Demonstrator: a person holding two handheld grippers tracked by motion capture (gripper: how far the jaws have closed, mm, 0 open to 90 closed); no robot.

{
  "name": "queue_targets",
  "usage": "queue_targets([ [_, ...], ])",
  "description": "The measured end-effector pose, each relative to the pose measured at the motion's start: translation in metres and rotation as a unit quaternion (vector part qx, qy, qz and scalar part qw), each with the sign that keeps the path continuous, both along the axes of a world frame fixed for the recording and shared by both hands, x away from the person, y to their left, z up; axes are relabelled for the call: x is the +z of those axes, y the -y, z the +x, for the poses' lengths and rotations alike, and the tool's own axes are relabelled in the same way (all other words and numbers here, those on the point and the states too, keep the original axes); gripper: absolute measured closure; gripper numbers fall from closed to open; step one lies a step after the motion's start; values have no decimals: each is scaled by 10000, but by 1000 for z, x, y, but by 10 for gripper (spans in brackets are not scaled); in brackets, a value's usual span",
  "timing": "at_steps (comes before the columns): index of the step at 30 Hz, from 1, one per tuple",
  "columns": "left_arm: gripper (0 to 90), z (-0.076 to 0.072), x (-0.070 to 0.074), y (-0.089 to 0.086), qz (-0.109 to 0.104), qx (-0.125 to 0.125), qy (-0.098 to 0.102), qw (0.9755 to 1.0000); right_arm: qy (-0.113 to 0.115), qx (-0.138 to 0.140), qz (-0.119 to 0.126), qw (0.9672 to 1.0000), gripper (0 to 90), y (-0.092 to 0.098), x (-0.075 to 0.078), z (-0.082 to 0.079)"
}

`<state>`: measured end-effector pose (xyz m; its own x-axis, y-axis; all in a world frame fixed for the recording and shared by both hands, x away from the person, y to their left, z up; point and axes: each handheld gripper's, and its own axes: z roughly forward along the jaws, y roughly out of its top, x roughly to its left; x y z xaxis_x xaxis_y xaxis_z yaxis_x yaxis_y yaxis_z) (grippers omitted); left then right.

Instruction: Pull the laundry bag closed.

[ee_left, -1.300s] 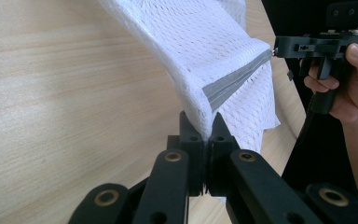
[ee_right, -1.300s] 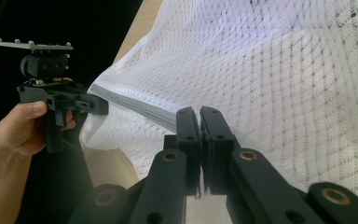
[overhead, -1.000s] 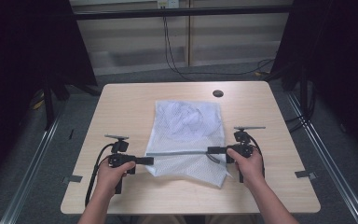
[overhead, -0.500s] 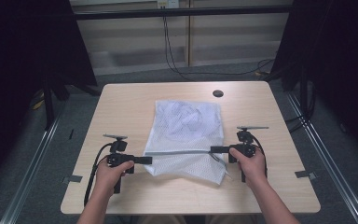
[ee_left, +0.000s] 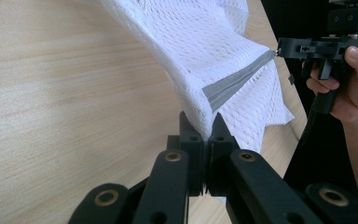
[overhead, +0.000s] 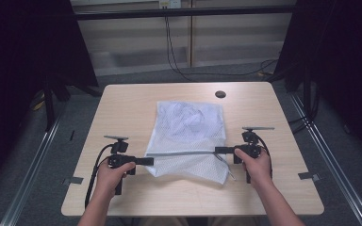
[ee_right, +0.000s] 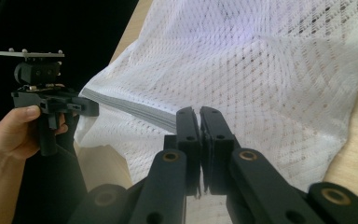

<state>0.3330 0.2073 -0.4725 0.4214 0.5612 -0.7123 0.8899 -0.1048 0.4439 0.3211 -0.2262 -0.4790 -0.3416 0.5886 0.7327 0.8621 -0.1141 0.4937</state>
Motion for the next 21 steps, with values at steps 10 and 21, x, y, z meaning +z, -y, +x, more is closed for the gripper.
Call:
queue_targets([
  [10, 883, 1, 0, -1, 25, -49, 5, 10000, 20, 73, -38, 10000, 868, 1, 1, 0],
  [21, 883, 1, 3, -2, -2, 16, -3, 10000, 5, 9, -70, 10000, 867, 8, 2, -1],
])
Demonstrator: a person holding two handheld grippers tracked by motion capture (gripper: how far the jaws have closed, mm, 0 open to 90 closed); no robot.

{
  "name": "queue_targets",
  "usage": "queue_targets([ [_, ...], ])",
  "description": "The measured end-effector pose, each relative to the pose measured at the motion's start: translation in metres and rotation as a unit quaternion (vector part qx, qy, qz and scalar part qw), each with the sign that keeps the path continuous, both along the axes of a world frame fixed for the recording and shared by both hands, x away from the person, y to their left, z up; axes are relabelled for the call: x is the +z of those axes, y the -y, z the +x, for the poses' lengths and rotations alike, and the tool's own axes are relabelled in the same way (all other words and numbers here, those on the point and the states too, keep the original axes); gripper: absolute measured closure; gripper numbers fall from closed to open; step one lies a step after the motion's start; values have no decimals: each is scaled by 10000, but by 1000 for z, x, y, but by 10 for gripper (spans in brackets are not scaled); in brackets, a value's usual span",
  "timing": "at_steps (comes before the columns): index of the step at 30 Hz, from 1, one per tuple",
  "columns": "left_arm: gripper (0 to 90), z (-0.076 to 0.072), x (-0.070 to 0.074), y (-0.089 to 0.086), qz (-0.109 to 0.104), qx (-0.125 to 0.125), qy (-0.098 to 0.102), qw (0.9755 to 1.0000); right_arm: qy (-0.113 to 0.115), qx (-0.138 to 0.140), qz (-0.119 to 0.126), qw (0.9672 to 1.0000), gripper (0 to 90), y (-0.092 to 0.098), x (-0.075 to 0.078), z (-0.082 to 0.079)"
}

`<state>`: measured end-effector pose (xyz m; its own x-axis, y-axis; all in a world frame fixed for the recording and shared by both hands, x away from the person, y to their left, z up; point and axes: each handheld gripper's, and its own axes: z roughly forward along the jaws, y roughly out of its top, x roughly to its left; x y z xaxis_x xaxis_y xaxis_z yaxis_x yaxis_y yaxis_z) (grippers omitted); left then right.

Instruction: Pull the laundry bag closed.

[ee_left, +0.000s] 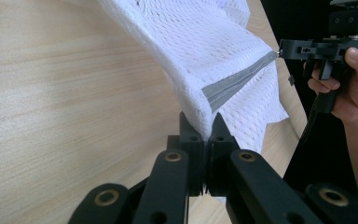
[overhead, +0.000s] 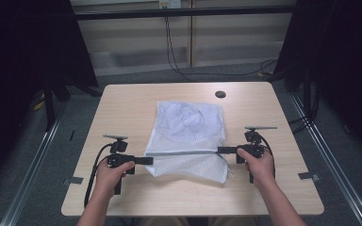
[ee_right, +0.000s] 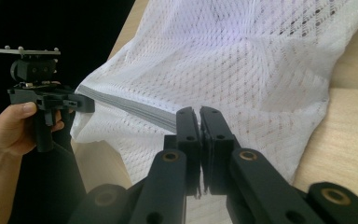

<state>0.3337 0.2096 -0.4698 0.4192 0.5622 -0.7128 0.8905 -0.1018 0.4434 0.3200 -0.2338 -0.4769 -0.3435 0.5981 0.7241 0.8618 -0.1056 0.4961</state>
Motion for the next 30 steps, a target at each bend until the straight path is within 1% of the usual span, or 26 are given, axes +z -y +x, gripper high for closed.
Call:
queue_targets([
  [6, 883, 0, -1, 0, 6, -26, -4, 10000, -4, 8, 26, 10000, 867, 1, 1, 0],
  [16, 883, 1, 0, 0, 29, -34, -16, 10000, -2, 0, -18, 10000, 868, 2, 1, -1],
  [18, 883, 0, 0, 1, 6, -18, -34, 10000, -1, 0, -7, 10000, 868, 3, 0, -1],
  [19, 883, 1, -1, 0, 49, -76, 6, 10000, -3, 6, 0, 10000, 867, 3, 0, -1],
  [21, 883, 1, 0, 0, -5, -76, -10, 10000, 5, -26, 21, 10000, 867, 4, 0, -1],
  [22, 883, 1, 0, 0, 4, -115, 3, 9999, -19, -38, 70, 10000, 867, 4, 0, -1],
  [23, 883, 1, 0, 0, -5, -96, -8, 10000, -21, -26, 93, 10000, 868, 5, 0, -1],
  [24, 883, 1, 0, 0, 19, -85, -15, 10000, -44, -15, 91, 9999, 867, 5, 1, -2],
  [25, 883, 1, 0, -1, 30, -103, -17, 9999, -12, -37, 28, 10000, 867, 5, 1, -2],
  [26, 883, 2, 0, -1, 10, -106, -23, 9999, -16, -38, 17, 10000, 868, 6, 1, -2],
  [28, 883, 1, 0, 0, 9, -80, -26, 10000, -20, -59, 84, 9999, 868, 7, 0, -2],
  [30, 883, 1, 0, -1, 19, -109, -9, 9999, -31, -65, 60, 10000, 868, 7, 0, -2],
])
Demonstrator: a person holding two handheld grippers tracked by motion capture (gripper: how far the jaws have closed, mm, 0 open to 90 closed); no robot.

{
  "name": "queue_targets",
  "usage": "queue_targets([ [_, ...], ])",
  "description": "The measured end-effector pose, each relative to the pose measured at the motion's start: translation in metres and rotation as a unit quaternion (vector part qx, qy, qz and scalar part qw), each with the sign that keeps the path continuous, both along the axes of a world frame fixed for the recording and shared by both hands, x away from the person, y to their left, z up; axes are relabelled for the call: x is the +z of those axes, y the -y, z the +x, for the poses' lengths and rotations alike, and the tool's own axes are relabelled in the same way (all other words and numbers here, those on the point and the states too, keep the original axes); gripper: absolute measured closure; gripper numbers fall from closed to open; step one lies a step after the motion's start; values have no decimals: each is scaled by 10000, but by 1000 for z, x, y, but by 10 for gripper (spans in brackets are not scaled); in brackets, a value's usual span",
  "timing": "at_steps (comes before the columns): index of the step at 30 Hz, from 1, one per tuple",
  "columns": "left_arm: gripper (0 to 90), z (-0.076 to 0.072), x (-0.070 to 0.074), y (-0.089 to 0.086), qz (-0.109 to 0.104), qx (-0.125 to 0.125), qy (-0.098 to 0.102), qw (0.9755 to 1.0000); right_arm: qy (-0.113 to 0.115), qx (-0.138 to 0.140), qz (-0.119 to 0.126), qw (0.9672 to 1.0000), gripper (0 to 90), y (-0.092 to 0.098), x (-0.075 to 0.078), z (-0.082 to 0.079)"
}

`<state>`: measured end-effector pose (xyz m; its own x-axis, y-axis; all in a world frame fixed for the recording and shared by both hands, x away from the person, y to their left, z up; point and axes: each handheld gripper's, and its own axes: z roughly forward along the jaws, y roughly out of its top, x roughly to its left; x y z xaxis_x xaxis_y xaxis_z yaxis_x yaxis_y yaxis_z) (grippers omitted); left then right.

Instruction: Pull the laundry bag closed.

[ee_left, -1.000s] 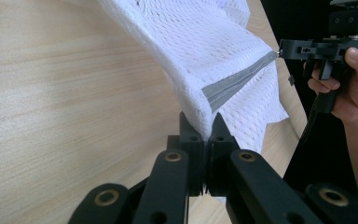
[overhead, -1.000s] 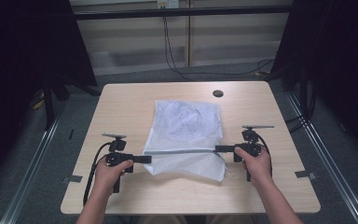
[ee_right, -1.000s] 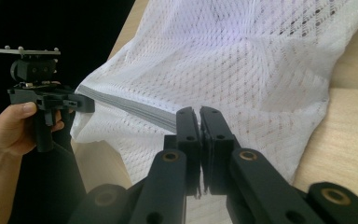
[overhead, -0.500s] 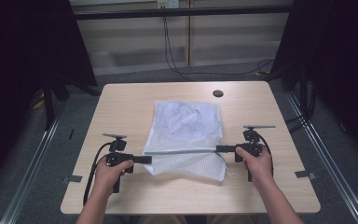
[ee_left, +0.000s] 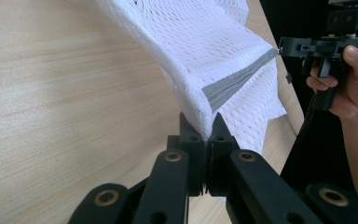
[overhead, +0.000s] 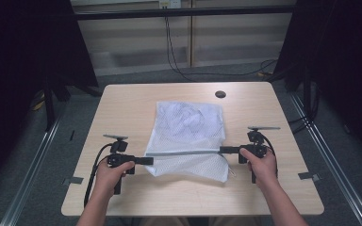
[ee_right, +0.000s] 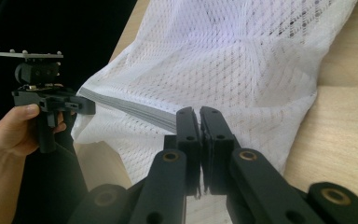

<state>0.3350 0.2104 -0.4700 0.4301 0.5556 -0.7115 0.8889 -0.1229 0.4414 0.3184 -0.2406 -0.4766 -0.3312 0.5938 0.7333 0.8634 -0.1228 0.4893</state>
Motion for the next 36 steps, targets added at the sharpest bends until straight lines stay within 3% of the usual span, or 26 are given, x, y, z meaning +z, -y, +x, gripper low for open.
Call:
queue_targets([
  [36, 883, 0, 1, -1, -35, -13, -55, 10000, -19, -140, 6, 9999, 868, 12, 1, -1],
])
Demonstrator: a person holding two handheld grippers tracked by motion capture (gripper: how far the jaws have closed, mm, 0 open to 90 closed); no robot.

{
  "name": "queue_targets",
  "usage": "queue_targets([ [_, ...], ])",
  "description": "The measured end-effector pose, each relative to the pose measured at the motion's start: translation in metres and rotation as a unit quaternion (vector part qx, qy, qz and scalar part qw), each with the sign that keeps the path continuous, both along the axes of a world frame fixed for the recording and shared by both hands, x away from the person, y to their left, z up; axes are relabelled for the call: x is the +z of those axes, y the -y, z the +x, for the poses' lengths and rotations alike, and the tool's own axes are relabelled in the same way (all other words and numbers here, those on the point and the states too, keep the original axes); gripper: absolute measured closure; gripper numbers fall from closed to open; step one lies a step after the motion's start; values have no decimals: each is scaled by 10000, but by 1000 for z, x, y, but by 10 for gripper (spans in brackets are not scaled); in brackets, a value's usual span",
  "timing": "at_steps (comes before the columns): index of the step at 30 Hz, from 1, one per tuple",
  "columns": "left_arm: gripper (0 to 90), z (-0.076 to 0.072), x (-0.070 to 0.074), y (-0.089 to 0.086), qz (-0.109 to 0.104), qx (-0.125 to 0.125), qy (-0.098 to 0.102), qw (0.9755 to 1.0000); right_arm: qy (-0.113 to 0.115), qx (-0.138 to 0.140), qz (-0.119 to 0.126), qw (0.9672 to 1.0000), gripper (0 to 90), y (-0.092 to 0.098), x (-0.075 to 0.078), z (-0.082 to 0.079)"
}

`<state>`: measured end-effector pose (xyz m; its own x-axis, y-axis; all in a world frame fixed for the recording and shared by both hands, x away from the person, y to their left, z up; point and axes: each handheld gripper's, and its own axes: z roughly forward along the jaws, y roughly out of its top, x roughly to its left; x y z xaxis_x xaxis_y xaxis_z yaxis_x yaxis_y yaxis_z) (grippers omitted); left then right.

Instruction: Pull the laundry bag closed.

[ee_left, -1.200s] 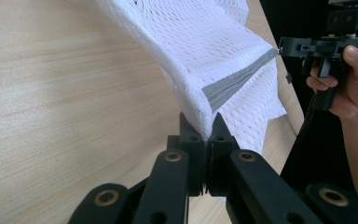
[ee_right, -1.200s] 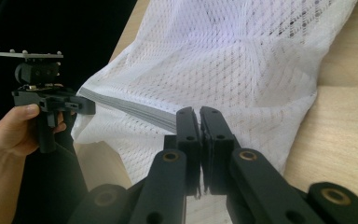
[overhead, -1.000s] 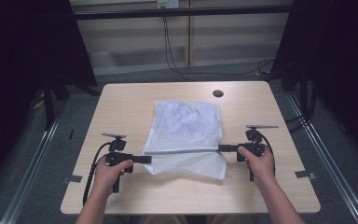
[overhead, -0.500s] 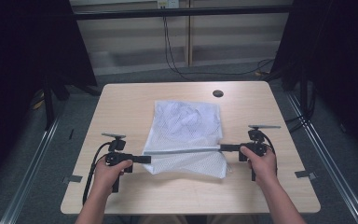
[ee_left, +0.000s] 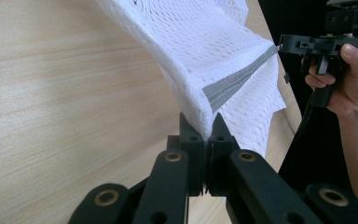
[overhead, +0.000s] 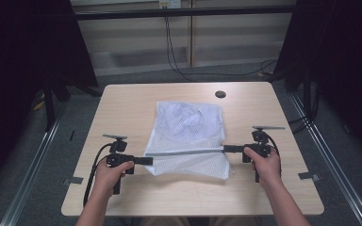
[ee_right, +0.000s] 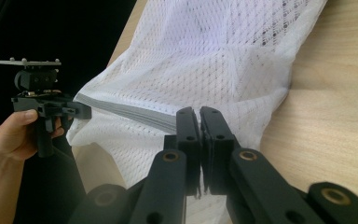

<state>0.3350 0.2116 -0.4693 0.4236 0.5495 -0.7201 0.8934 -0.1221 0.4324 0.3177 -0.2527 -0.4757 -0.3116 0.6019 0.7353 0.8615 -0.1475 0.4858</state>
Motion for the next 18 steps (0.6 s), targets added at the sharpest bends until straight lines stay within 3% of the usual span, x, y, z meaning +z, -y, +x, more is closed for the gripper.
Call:
queue_targets([
  [12, 883, 0, 1, -1, -20, 20, -52, 10000, 10, -63, -53, 10000, 868, 4, -1, 0],
  [18, 883, -1, 1, -2, 27, -14, -76, 10000, 69, -94, -249, 9996, 868, 4, 1, 0],
])
